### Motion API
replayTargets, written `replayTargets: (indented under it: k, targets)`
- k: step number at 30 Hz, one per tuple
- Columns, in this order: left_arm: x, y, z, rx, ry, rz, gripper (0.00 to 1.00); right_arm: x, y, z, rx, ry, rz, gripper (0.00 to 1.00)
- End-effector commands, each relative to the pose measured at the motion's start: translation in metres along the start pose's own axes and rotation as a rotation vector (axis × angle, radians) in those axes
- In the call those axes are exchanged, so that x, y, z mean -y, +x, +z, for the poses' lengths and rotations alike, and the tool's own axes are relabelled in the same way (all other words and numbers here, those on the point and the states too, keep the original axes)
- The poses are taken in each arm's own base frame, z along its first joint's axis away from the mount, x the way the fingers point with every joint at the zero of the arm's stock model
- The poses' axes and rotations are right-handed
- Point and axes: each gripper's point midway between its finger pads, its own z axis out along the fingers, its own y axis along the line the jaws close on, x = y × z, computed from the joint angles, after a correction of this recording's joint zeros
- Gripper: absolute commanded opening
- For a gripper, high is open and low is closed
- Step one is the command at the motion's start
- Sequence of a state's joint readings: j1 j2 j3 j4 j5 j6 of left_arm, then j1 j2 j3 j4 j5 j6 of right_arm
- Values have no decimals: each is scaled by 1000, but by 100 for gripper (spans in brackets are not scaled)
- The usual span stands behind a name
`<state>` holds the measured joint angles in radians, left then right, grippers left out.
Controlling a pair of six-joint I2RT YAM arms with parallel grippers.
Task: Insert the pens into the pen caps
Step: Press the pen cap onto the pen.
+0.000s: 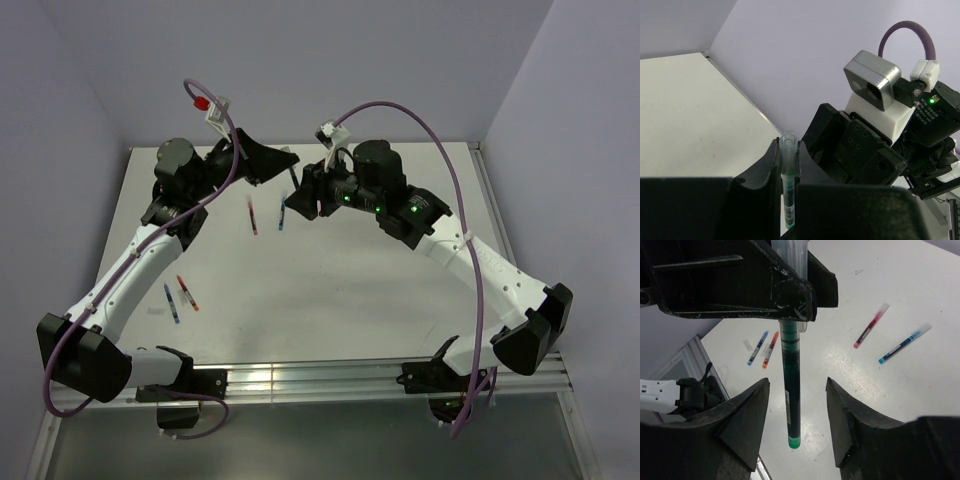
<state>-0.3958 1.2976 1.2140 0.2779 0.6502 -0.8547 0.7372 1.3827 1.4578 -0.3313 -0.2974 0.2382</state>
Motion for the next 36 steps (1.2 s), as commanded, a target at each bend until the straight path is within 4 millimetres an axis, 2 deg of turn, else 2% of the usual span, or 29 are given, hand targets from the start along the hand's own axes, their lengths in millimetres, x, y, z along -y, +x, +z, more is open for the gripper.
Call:
replayTargets:
  k: [1, 3, 6, 10, 11, 12, 13, 20, 21, 23, 31, 32, 36]
  targets:
    - [21, -14, -7, 43, 54, 61, 0, -7, -10, -5, 47, -16, -18, 54]
    - [19, -14, -7, 45, 50, 61, 0, -6, -9, -5, 44, -13, -19, 50]
    - [19, -16, -9, 52, 48, 66, 0, -5, -8, -4, 40, -9, -17, 35]
    - [17, -14, -8, 47, 47, 59, 0, -6, -10, -5, 47, -15, -19, 23]
    - [16, -15, -8, 49, 46, 59, 0, -7, -8, -4, 41, -22, -18, 18]
    - [17, -15, -8, 52, 51, 60, 0, -8, -9, -4, 42, -25, -17, 5]
    - [16, -13, -9, 47, 55, 57, 0, -8, -8, -4, 38, -27, -15, 0]
    - [22, -4, -12, 19, 101, 58, 0, -7, -15, -6, 68, -64, 16, 0]
    - [23, -2, -13, 12, 108, 64, 0, -13, -18, -7, 76, -112, 27, 0]
    - [29, 5, -16, -17, 149, 74, 0, -6, -23, -9, 90, -133, 48, 0]
    - [49, 25, -29, -88, 298, 80, 0, -25, -42, -19, 159, -306, 48, 0]
    - [52, 28, -31, -105, 317, 74, 0, -24, -51, -22, 198, -322, 34, 0]
    - [64, 36, -38, -137, 397, 66, 0, -27, -55, -25, 219, -390, 49, 0]
